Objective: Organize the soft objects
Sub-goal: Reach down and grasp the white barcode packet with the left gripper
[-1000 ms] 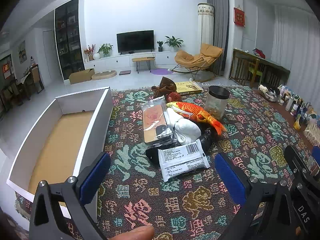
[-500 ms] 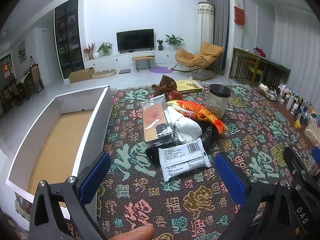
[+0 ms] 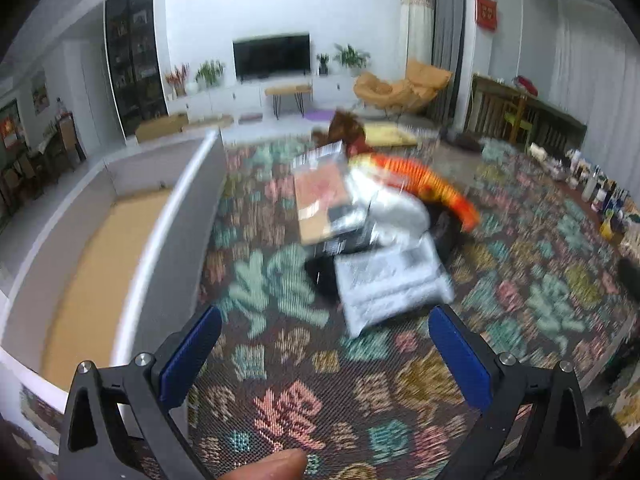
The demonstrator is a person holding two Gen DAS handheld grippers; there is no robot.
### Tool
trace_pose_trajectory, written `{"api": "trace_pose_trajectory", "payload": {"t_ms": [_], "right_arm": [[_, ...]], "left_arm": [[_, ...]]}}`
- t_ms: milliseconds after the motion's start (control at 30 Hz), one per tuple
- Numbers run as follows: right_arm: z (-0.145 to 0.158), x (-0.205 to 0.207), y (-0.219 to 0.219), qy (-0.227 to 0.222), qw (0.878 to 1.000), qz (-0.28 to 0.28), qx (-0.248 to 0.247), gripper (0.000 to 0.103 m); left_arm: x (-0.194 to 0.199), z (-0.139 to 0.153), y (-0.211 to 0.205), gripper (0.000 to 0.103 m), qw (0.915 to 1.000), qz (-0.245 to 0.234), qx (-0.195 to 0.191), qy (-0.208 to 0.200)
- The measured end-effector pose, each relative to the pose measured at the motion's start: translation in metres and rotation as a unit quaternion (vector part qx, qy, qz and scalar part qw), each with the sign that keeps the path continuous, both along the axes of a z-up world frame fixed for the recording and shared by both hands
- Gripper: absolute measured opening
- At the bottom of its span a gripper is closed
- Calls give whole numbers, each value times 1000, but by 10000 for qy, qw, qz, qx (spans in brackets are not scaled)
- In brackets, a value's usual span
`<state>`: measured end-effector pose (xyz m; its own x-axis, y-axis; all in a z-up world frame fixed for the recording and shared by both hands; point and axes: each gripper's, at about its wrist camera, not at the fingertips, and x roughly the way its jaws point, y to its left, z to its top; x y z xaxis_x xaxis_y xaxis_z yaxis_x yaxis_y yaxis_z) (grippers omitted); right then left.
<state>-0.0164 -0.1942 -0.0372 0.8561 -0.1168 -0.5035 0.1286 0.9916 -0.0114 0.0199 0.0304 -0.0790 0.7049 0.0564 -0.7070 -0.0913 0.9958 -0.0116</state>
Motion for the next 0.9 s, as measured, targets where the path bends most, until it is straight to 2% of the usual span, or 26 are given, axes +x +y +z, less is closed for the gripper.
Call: {"api": "trace_pose_trajectory", "payload": {"t_ms": [100,200,367,533,600,733,900], "right_arm": [[-14,8,-5,240,9995,3,193,90],[-31,21,-7,541,9977,40,396,90],[-81,71,1,1512,9858,219,695,90],[-126,105,10,2013,9782,110,491,90],[-137,111,12,2065,9775,73,415,90],[-149,115,10,2161,9757,-10,350,90],[-149,116,12,2107,9770,2,338,91]], "left_arm": [[12,-42,12,103,9985,-32,-47,544],[17,-70,15,103,9964,-149,19,834],[30,-104,9,103,9923,-370,334,1136],[38,-112,11,103,9935,-431,162,1039],[38,-114,13,103,9944,-431,89,960],[37,-117,15,103,9956,-373,57,852],[42,-116,16,103,9952,-457,64,864]]}}
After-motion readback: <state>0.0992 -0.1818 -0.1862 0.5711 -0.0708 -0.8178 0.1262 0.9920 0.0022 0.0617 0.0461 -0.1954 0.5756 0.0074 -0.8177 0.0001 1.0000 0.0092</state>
